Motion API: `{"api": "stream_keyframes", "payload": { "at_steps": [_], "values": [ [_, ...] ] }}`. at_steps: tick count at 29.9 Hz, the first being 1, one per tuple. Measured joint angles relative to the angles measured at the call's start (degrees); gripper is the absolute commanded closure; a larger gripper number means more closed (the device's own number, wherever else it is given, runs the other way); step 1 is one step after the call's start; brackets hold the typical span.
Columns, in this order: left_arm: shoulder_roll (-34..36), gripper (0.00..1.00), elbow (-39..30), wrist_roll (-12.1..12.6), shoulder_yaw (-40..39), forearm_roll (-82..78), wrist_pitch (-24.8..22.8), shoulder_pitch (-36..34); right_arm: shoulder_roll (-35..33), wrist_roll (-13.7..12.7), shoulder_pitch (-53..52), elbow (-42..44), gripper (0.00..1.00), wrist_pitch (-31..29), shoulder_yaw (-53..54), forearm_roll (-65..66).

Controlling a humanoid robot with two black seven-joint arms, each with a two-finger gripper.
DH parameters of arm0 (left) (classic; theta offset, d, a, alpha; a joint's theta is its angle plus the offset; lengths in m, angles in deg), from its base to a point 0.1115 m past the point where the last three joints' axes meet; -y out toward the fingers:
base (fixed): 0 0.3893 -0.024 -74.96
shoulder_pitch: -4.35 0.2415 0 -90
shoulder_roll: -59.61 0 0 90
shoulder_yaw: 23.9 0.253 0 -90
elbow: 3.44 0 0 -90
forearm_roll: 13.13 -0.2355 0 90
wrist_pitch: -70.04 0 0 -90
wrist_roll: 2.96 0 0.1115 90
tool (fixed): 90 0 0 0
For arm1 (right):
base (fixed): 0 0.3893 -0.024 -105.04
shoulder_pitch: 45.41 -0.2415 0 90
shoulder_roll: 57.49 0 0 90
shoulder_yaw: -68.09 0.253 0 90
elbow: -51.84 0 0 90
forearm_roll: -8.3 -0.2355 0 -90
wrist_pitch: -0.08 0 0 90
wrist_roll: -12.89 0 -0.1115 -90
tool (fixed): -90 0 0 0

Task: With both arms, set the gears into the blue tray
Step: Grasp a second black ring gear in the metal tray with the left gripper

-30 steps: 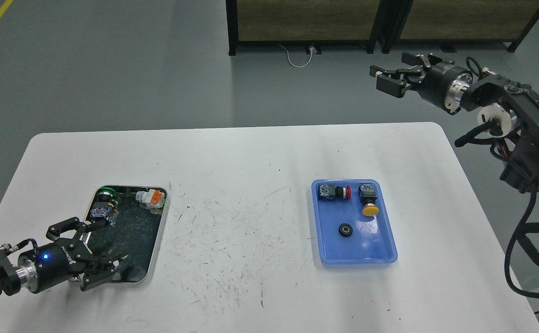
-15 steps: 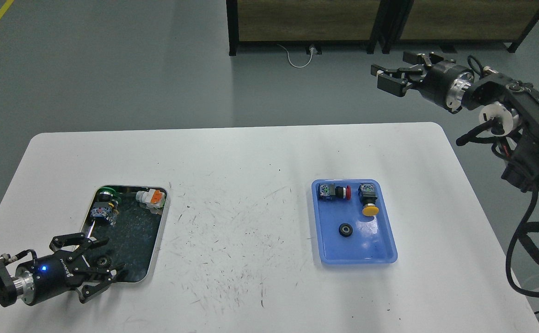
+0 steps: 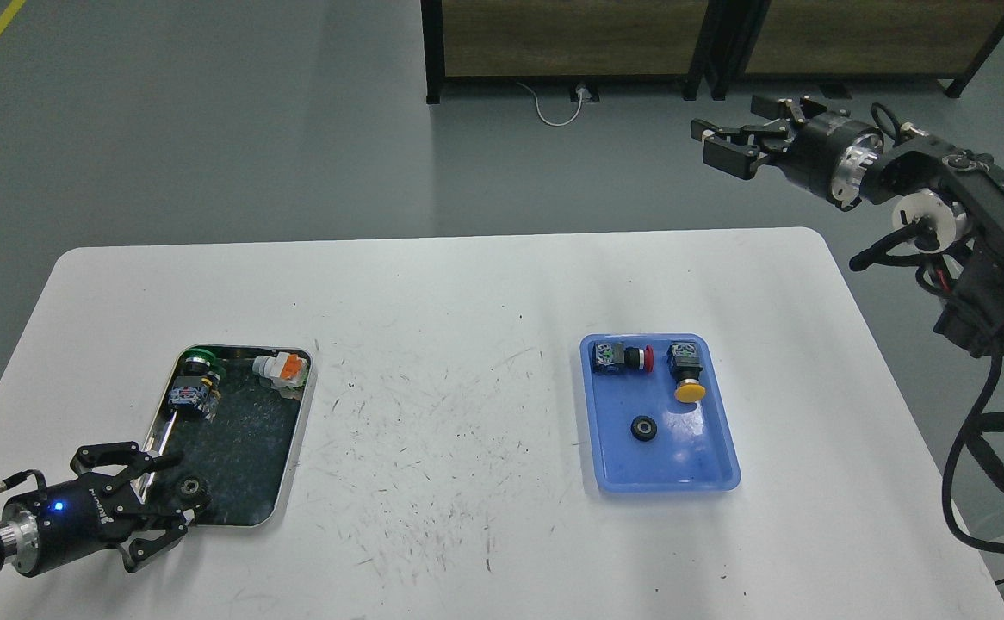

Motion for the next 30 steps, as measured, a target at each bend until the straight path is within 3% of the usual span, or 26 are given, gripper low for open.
{"api": "stream_keyframes", "payload": {
  "at_steps": [10, 30],
  "values": [
    [0.3, 0.34, 0.1, 0.0, 0.1, -0.1, -3.1, -1.3, 0.0, -0.1, -0.1, -0.1, 0.05, 0.0, 0.0, 0.0],
    [-1.4, 0.34, 3.5, 0.0, 1.4, -0.4, -3.5, -2.6, -0.3, -0.1, -0.1, -0.1, 0.05, 0.0, 0.0, 0.3]
  ]
}}
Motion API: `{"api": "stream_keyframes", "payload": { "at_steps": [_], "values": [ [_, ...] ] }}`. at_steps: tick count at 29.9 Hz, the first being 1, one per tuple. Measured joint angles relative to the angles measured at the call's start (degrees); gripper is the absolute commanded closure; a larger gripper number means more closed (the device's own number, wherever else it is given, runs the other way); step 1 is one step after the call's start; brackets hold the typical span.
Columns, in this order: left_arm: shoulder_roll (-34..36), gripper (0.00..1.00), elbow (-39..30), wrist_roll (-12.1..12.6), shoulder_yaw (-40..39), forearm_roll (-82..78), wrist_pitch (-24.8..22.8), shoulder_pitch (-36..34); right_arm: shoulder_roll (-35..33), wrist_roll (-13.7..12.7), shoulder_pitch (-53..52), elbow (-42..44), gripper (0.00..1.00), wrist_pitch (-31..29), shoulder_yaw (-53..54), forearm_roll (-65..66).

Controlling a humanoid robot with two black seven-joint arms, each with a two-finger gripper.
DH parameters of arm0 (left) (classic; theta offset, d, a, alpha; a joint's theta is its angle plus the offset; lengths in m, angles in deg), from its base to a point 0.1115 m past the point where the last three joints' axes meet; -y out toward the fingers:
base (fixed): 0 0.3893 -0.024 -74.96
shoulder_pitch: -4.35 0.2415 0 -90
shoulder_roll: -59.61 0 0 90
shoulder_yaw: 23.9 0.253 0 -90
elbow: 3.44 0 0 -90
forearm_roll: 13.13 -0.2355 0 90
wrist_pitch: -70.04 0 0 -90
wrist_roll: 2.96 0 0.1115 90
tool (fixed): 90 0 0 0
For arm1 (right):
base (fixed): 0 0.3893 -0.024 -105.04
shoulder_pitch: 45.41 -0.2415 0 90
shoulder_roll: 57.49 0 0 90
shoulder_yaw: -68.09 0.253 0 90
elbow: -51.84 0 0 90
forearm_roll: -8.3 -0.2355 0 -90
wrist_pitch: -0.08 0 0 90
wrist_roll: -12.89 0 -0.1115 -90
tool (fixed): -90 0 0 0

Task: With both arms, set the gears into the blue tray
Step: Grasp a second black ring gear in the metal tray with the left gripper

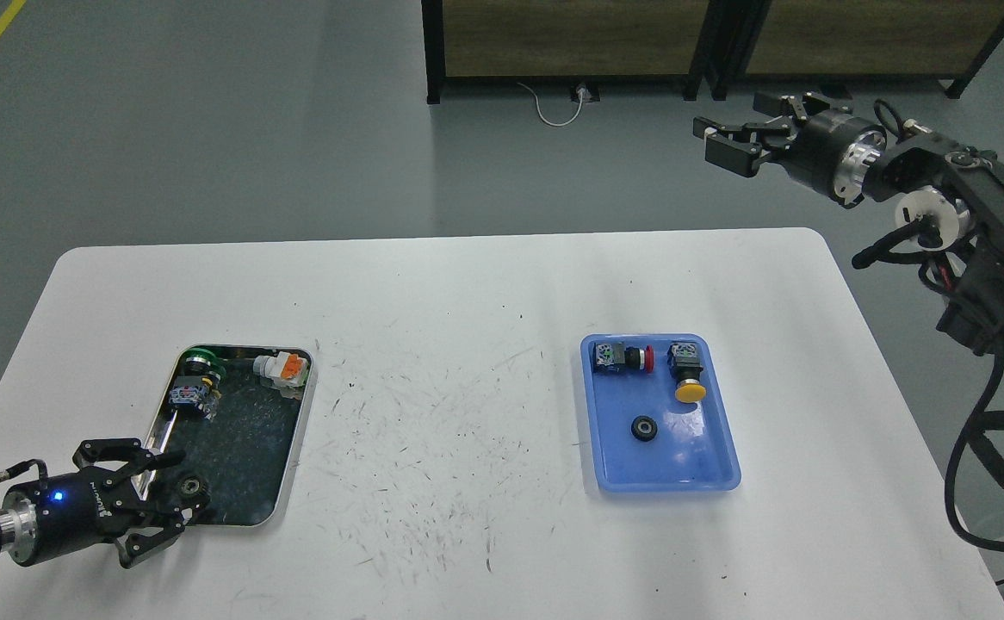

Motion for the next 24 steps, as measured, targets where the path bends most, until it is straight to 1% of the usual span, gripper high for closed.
{"api": "stream_keyframes", "payload": {
  "at_steps": [7, 13, 21, 24],
  "values": [
    [-0.7, 0.35, 1.1, 0.0, 0.2, 0.1, -0.1, 0.0, 0.0, 0.0, 0.1, 0.0, 0.05, 0.0, 0.0, 0.1],
    [-0.8, 0.41, 1.1, 0.0, 0.3, 0.1, -0.4, -0.1, -0.2, 0.0, 0.1, 0.0, 0.05, 0.0, 0.0, 0.1],
    [-0.8, 0.46, 1.2, 0.0, 0.9, 0.1, -0.5, -0.2, -0.4, 0.0, 0.1, 0.0, 0.05, 0.0, 0.0, 0.1],
    [-0.8, 0.50, 1.2, 0.0, 1.0, 0.1, -0.5, -0.3, -0.5, 0.0, 0.1, 0.0, 0.05, 0.0, 0.0, 0.1]
  ]
}}
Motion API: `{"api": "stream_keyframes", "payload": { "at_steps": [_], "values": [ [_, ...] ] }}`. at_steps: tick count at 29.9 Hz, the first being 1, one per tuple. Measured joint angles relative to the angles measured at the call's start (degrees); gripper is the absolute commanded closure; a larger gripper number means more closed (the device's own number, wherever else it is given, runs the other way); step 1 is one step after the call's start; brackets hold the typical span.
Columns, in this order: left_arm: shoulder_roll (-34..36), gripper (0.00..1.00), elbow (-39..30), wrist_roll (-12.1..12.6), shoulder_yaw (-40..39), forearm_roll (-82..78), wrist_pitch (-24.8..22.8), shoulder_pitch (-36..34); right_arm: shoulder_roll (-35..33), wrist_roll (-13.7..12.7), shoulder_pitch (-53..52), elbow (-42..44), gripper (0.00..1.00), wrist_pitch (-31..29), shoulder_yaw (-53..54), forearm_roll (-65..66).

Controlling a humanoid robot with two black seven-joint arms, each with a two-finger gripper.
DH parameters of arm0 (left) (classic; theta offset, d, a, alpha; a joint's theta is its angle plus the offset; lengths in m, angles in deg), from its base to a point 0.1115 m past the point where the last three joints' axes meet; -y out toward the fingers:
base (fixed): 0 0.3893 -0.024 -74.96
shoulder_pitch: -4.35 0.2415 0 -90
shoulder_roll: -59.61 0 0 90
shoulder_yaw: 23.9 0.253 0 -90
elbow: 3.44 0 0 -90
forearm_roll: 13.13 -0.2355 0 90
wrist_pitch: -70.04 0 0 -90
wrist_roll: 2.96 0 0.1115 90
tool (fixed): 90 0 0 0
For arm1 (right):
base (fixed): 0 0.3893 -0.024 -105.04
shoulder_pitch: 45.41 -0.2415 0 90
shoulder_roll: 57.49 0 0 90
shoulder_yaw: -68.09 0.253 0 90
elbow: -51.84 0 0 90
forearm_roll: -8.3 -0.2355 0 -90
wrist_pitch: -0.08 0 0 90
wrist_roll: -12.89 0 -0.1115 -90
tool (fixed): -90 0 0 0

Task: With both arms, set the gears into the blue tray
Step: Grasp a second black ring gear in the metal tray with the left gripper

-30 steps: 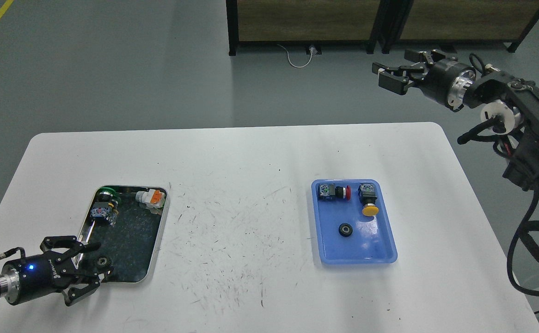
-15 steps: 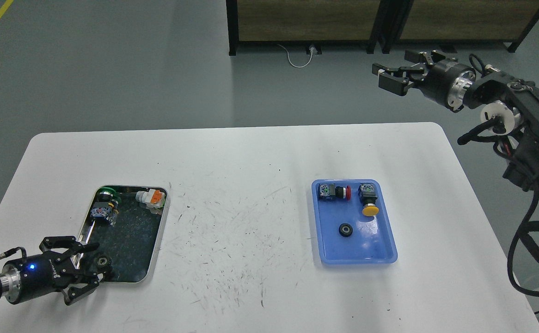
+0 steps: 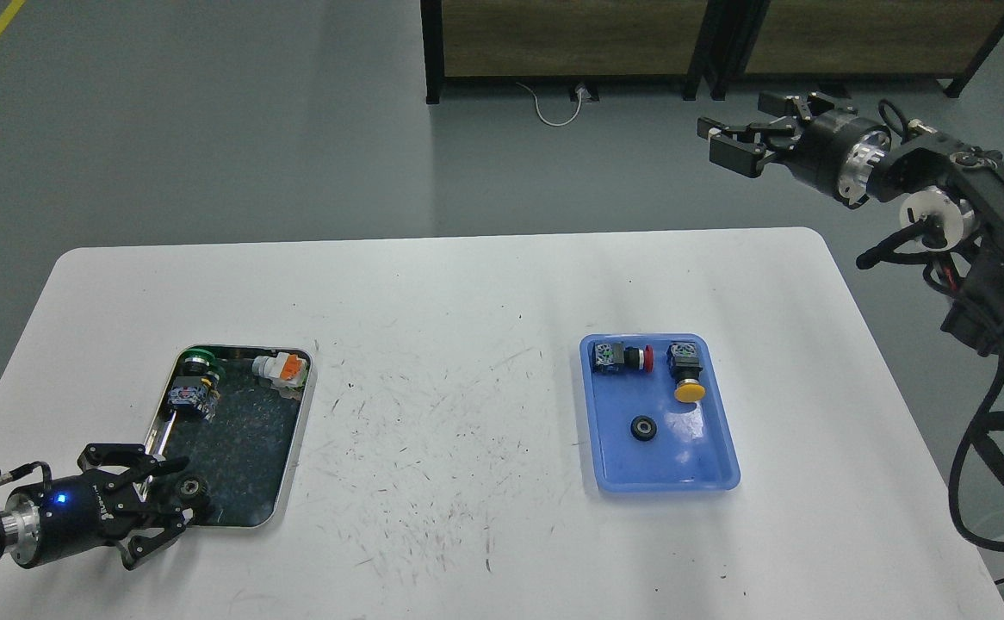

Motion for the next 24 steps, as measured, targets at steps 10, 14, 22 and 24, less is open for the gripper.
{"api": "stream_keyframes", "payload": {
  "at_steps": [10, 14, 22, 24],
  "values": [
    [0.0, 0.61, 0.0, 0.0, 0.0, -0.1, -0.5, -0.2, -0.2, 0.0, 0.0, -0.1, 0.05, 0.0, 0.0, 0.1],
    [0.0, 0.65, 0.0, 0.0, 0.1, -0.2, -1.2, -0.5, -0.2, 0.0, 0.0, -0.1, 0.05, 0.0, 0.0, 0.1],
    [0.0, 0.72, -0.1, 0.0, 0.6, -0.2, -1.6, -1.0, -0.3, 0.0, 0.0, -0.1, 0.05, 0.0, 0.0, 0.1],
    [0.0, 0.73, -0.1, 0.0, 0.9, -0.2, -1.6, -1.2, -0.3, 0.0, 0.0, -0.1, 0.05, 0.0, 0.0, 0.1]
  ]
}}
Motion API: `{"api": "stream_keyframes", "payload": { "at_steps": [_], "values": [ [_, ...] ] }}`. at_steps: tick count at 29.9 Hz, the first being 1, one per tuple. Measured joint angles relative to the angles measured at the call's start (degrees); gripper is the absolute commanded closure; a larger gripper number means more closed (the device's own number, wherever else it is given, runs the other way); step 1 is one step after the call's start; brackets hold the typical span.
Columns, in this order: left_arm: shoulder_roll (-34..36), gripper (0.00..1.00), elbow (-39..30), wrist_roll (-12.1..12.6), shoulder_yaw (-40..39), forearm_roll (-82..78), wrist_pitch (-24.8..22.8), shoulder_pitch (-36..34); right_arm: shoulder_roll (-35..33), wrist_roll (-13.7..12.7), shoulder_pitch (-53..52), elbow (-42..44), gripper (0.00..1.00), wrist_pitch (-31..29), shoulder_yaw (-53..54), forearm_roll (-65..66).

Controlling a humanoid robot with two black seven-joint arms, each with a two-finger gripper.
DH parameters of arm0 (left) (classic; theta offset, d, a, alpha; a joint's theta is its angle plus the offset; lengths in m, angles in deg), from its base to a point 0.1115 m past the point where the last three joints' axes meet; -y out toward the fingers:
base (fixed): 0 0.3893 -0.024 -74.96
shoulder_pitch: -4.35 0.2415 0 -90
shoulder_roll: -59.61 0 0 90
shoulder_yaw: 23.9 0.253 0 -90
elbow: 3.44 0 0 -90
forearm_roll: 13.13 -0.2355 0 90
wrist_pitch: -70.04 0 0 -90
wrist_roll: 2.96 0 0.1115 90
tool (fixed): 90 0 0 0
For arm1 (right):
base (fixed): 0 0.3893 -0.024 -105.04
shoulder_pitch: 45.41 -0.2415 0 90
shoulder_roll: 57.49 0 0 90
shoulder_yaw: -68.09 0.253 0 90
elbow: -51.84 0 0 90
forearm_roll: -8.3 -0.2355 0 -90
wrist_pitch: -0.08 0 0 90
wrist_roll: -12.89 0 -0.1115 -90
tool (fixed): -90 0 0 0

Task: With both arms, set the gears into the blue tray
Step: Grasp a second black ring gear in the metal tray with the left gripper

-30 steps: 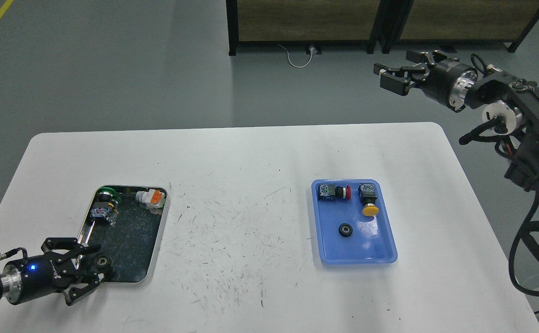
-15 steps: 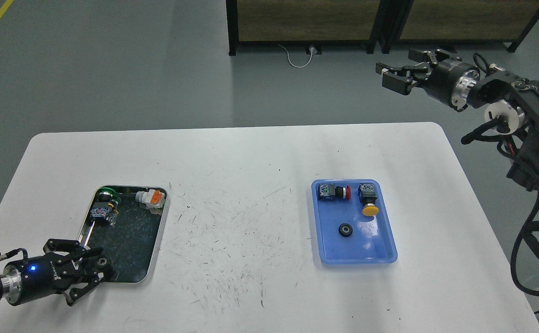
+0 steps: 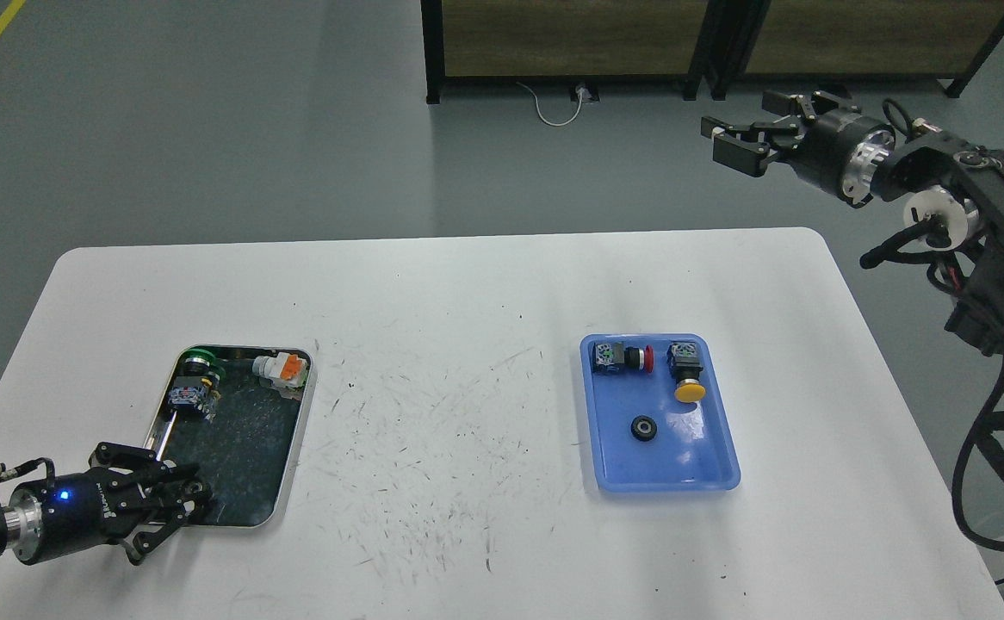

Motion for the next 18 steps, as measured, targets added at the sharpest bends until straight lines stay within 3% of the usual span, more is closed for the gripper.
{"api": "stream_keyframes", "payload": {
  "at_steps": [18],
  "values": [
    [1.8, 0.73, -1.8, 0.0, 0.3, 0.2, -1.9, -4.2, -0.6, 0.0, 0.1, 0.2, 0.05, 0.0, 0.0, 0.0]
  ]
}}
